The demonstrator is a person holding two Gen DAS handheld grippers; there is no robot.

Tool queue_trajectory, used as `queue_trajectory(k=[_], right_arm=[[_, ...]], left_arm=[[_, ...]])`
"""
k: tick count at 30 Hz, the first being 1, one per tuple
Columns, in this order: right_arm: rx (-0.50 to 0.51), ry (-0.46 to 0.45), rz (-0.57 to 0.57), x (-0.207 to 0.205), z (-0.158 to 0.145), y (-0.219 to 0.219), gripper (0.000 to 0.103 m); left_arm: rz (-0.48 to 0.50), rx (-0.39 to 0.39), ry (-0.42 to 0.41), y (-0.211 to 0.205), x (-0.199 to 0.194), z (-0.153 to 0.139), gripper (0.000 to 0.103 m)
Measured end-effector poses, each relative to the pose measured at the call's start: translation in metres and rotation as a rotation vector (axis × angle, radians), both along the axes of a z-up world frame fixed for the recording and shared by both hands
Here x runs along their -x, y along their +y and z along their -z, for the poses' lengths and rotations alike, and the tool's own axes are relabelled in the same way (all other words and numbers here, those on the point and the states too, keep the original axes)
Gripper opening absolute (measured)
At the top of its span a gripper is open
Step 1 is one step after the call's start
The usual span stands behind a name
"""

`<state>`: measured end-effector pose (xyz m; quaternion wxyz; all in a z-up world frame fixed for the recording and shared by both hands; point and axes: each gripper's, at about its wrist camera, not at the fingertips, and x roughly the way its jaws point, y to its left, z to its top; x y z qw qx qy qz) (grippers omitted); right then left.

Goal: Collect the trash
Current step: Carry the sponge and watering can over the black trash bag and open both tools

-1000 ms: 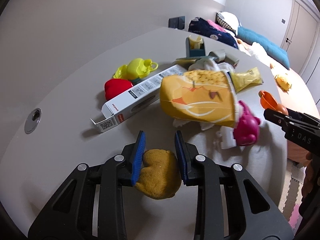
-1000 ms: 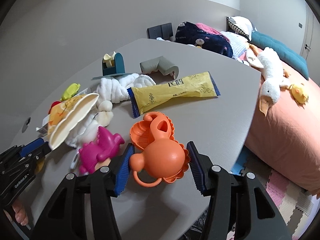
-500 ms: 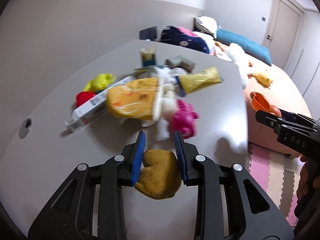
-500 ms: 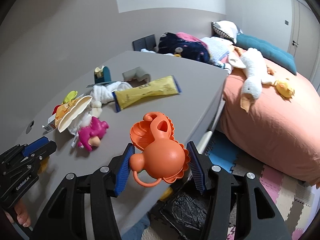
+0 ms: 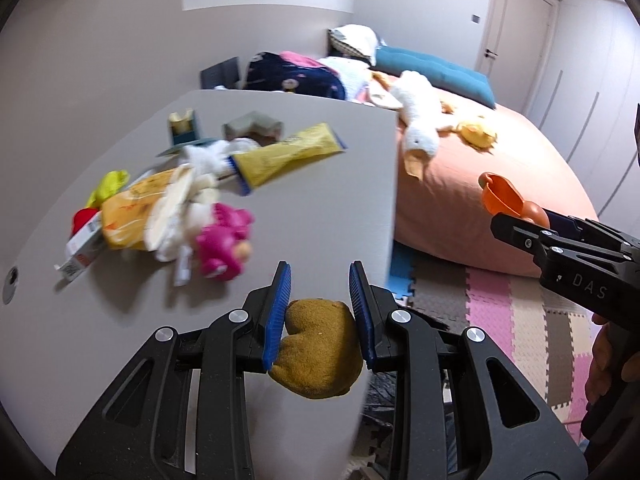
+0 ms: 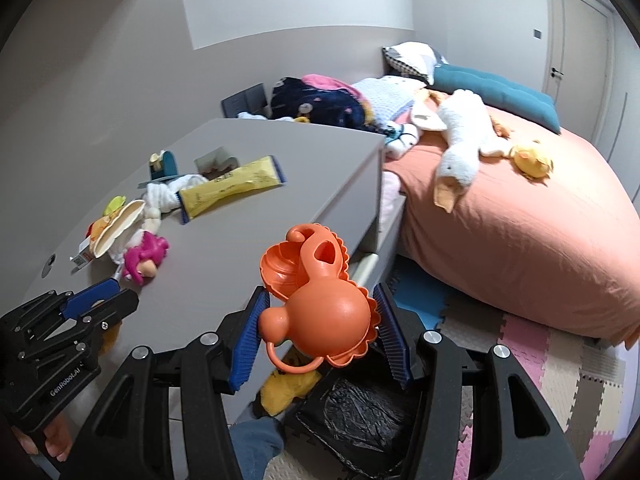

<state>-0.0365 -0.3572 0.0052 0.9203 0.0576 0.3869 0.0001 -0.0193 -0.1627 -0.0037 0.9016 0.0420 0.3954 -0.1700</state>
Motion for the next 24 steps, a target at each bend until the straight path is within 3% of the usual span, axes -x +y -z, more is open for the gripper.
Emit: queue_trajectory(k=[24], right_arm=[[-0.003, 0.024, 0.177, 0.031, 0.008, -0.081, 0.055]], left_arm=[[0.24, -0.018, 0.061, -0.1, 0.009, 0.015, 0.03]])
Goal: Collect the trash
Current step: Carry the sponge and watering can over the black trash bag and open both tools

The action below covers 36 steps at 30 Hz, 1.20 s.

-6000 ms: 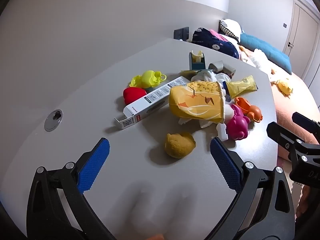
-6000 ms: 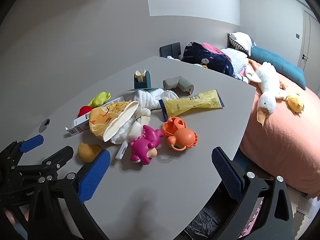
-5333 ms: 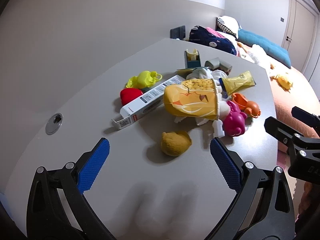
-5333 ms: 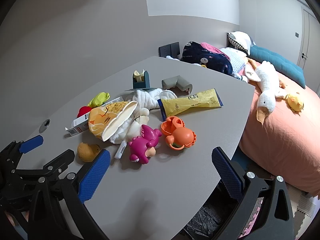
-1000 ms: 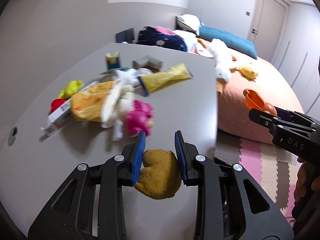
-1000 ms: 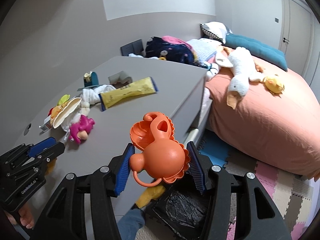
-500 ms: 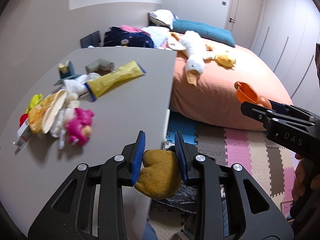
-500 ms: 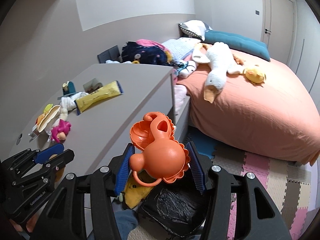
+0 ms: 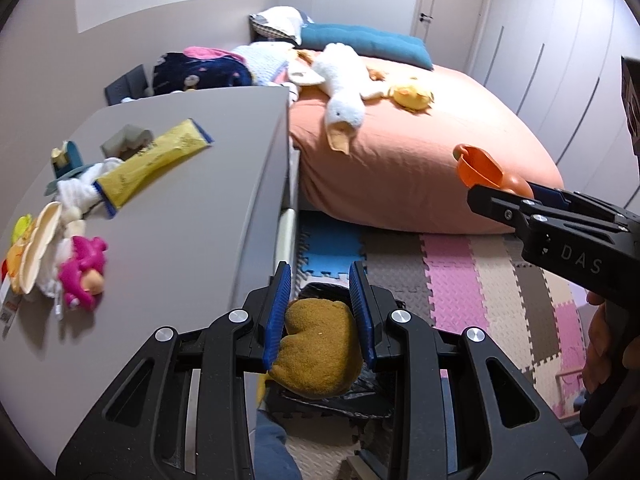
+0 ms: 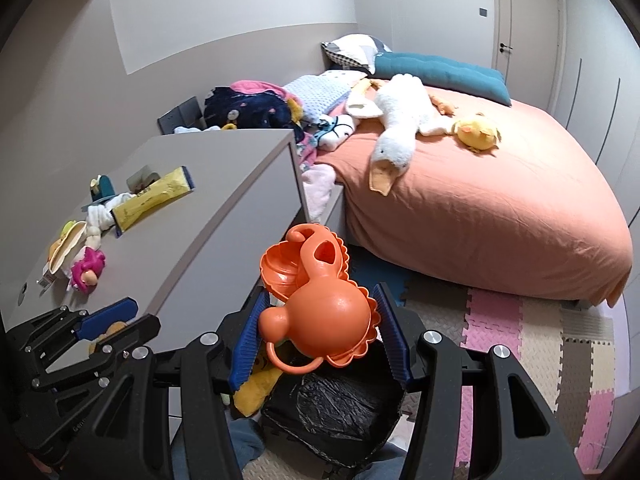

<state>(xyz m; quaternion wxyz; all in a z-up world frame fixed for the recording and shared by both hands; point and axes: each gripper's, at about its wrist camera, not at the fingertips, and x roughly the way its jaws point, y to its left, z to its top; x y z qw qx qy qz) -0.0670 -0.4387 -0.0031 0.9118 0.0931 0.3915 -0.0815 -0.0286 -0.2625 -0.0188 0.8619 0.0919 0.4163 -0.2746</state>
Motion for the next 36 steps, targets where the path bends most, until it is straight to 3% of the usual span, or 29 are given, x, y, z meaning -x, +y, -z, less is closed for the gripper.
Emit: queue_trajectory(k=[4, 5, 6, 7, 9, 12, 16, 36], right_arm=[[-0.007, 0.007, 0.017, 0.0, 0.003, -0.008, 0.055], [-0.014, 0.008, 0.021, 0.0, 0.003, -0.01, 0.059], [-0.025, 0.009, 0.025, -0.001, 0.004, -0.012, 0.065], [-0.031, 0.007, 0.041, -0.001, 0.005, -0.015, 0.075], [-0.017, -0.004, 0.069, 0.001, 0.004, -0.02, 0.078], [-0.013, 0.003, 0.083, -0.001, 0.005, -0.022, 0.078], [-0.018, 0.011, 0.078, -0.004, 0.008, -0.021, 0.078], [-0.036, 0.016, -0.033, -0.032, 0.013, 0.03, 0.078]], left_arm=[[0.025, 0.0, 0.024, -0.007, 0.001, 0.005, 0.032], [0.034, -0.005, 0.038, -0.009, 0.0, 0.007, 0.04], [0.028, -0.013, 0.049, -0.01, -0.002, 0.01, 0.073], [0.011, -0.015, 0.037, -0.008, -0.003, 0.011, 0.097], [-0.027, -0.03, 0.004, -0.003, -0.004, 0.01, 0.098], [-0.045, -0.005, 0.054, 0.004, -0.01, 0.011, 0.098], [-0.066, -0.01, 0.035, 0.011, -0.013, 0.009, 0.098], [-0.161, -0.033, -0.026, 0.062, -0.023, -0.006, 0.098]])
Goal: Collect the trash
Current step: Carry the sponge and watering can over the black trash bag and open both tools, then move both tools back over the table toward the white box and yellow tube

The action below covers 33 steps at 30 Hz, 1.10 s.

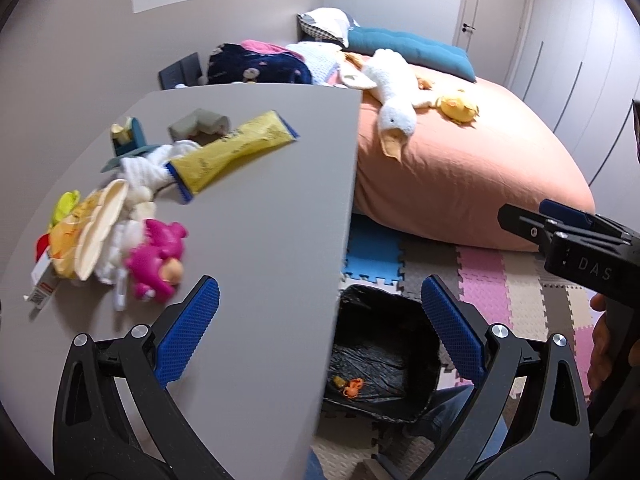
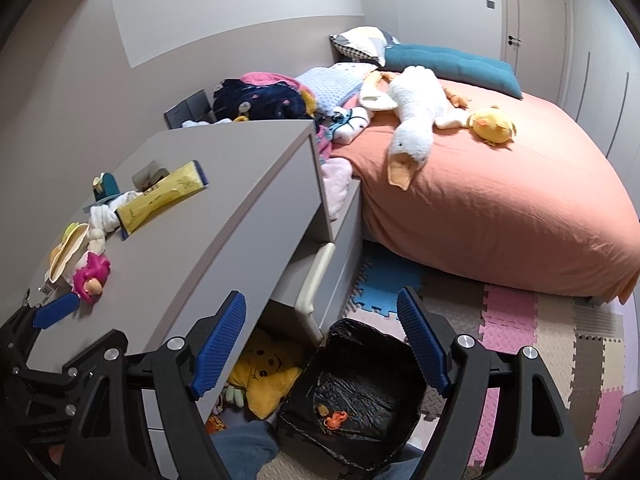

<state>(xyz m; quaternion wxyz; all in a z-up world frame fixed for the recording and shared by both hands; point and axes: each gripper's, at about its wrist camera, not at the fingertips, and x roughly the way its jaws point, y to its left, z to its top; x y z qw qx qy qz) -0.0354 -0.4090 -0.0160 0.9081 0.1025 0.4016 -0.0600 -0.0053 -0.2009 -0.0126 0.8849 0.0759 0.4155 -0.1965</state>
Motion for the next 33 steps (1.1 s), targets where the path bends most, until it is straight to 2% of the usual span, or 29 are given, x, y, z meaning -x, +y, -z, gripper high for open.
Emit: queue_trajectory(k=[19, 33], right_arm=[[-0.009, -0.018, -0.153, -0.044, -0.008, 0.078, 0.079], [-0.048, -0.007, -0.203, -0.087, -0.007, 0.132, 0.079]], left_arm=[[-0.116, -0.008, -0.044, 0.083, -0.016, -0.016, 0.098], [-0.21, -0.01, -0.049, 0.161, -0.034, -0.017, 0.098]])
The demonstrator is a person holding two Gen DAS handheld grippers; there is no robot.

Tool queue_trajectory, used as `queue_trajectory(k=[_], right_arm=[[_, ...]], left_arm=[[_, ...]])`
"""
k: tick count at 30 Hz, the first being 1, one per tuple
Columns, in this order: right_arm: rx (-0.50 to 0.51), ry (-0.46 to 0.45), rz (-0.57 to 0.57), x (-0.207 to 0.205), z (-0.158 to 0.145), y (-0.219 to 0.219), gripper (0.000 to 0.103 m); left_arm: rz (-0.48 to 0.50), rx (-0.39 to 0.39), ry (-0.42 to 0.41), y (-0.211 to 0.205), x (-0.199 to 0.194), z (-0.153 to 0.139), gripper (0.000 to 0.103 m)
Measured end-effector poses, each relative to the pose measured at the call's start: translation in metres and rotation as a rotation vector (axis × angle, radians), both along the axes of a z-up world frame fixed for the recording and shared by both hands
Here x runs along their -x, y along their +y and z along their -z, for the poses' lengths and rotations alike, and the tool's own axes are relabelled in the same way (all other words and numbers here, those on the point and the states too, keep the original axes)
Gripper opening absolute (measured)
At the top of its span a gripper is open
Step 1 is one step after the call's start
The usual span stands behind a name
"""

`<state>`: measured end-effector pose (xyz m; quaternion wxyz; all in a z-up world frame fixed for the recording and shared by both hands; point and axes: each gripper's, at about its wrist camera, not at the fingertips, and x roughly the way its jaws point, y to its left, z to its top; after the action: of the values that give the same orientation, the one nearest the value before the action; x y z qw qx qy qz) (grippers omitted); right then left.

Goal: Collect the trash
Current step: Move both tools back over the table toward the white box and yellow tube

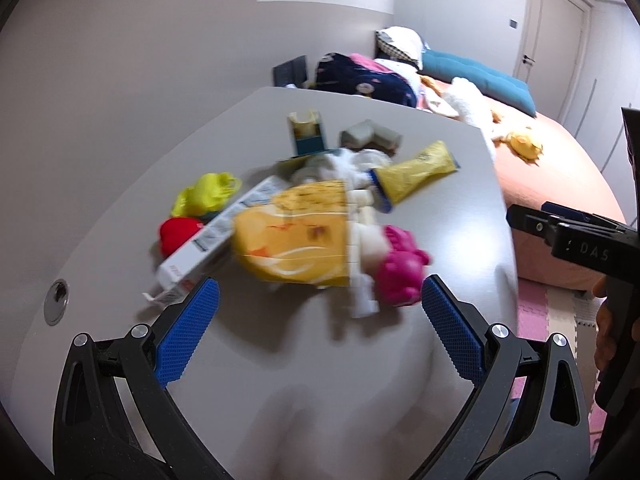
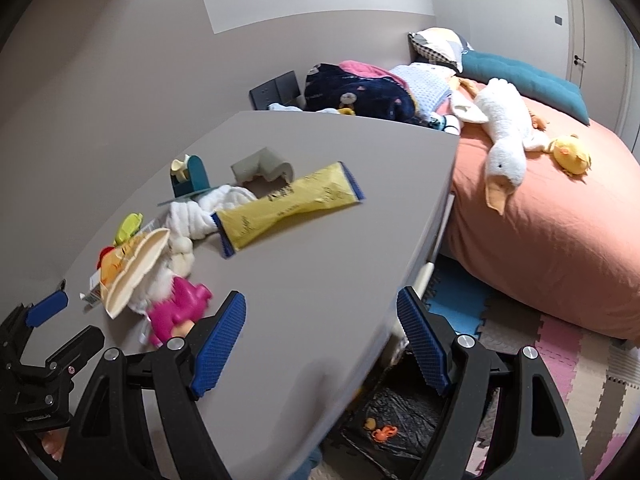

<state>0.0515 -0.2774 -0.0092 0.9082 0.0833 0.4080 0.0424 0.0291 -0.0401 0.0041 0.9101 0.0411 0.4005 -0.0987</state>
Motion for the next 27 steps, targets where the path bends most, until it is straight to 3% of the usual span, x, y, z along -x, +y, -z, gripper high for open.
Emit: queue_trajectory(k=[14, 22, 27], right_arm=[[-0.016, 0.036, -0.023, -0.045, 0.006, 0.044, 0.079], [-0.062, 0.071, 0.016, -0.072, 0.014, 0.05, 0.079], [-0.107, 0.106, 0.061, -0.088, 0.022, 0.048, 0.079]], left_arm=[[-0.088, -0.008, 0.018, 0.069, -0.03, 0.013, 0.098], [-0.076, -0.048, 0.038, 0.078, -0.052, 0.028, 0.097], [-0.06, -0.066, 0.057, 0.078, -0.063, 0.037, 0.09]])
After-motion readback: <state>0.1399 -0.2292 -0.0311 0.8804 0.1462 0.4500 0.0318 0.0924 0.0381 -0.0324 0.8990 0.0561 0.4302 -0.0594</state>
